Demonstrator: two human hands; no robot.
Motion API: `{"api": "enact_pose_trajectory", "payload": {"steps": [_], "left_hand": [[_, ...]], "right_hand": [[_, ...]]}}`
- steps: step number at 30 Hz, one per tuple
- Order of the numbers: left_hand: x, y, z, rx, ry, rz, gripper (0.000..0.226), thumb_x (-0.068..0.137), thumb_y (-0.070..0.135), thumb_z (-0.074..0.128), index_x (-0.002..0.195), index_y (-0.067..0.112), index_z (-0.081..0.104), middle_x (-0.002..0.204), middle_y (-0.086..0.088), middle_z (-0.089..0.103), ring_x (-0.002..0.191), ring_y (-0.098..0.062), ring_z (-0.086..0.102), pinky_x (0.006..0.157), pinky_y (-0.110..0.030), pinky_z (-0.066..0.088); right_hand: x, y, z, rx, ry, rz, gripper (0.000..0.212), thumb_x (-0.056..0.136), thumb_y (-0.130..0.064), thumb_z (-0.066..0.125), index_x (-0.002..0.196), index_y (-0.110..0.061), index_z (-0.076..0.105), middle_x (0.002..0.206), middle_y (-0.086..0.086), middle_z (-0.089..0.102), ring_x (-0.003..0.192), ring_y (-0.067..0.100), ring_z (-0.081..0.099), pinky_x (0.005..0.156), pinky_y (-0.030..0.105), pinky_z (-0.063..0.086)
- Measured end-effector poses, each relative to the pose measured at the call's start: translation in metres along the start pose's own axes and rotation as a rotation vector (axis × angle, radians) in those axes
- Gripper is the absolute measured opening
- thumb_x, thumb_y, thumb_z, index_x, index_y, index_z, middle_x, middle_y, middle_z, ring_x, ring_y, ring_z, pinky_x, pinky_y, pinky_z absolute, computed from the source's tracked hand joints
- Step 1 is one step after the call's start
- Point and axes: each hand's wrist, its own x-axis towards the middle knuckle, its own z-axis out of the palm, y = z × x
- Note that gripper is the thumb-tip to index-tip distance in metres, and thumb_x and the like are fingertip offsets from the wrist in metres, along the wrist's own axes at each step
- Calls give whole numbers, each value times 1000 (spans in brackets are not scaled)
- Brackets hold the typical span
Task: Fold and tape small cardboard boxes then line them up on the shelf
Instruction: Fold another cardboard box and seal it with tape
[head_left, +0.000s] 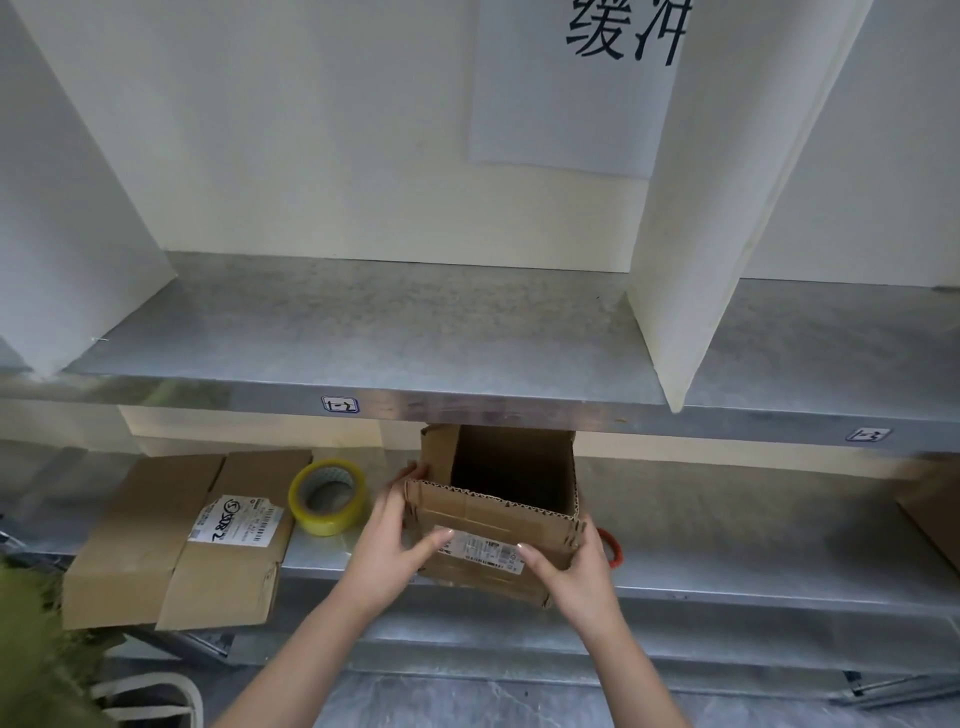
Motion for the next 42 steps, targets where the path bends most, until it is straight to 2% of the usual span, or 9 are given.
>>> {"api": "enact_pose_trajectory", "payload": {"steps": [6,10,14,20,24,28,32,36,42], "left_hand": [[3,0,12,-54,-51,11,71,82,53,68,141,48,28,145,13,39,134,-5,39,111,-39,39],[15,23,33,-101,-125,73,71,81,52,69,136,58,24,150,16,25,134,0,32,98,-14,44],[27,41,53,-72,-186,120,70,82,51,68,128,65,18,153,17,20,136,-5,33,97,-17,47],[30,35,44,109,-138,147,85,77,68,59,143,51,9,149,21,24,126,1,40,103,-25,44],[31,27,24,217,-68,185,75,82,68,53,144,34,29,145,14,35,124,-4,44,101,-20,37],[28,24,11,175,3,200,56,87,63,45,129,25,51,129,6,53,118,-14,53,95,-25,42],[30,24,0,110,56,127,67,79,65,61,134,32,39,126,15,47,110,-8,50,88,-24,45],[48,27,-7,-7,-122,-37,102,76,45,78,150,36,8,153,12,15,127,-9,34,100,-24,36],[49,22,-6,-124,-190,12,85,73,40,82,124,63,18,136,29,34,125,-11,47,90,-12,42]], "right_hand": [[1,11,-19,29,54,41,104,52,-65,79,138,-20,43,131,0,58,124,19,53,105,47,46],[17,19,-62,32,40,85,66,62,-42,85,118,-21,58,112,-2,69,107,15,65,97,42,53],[30,24,-91,-18,39,82,38,73,-31,83,101,-32,57,103,-10,70,97,11,67,84,36,57],[29,29,-75,4,4,48,59,68,-37,84,117,-31,51,113,-8,66,108,10,62,91,32,54],[26,22,-50,-6,1,-3,84,61,-52,81,131,-23,45,116,-11,65,112,10,62,93,28,54],[24,9,-40,-52,-53,-96,83,70,-47,81,139,-43,36,127,-13,59,119,0,55,100,22,47],[22,1,-43,-30,-74,-75,81,66,-72,66,136,-48,34,142,-16,44,131,4,41,109,30,37],[25,-10,-42,-4,-9,-101,43,84,-57,59,123,-57,39,133,-20,48,130,7,43,101,24,35],[30,-17,-53,85,-66,-64,88,83,-33,76,141,-59,14,147,0,37,134,21,42,107,47,43]]}}
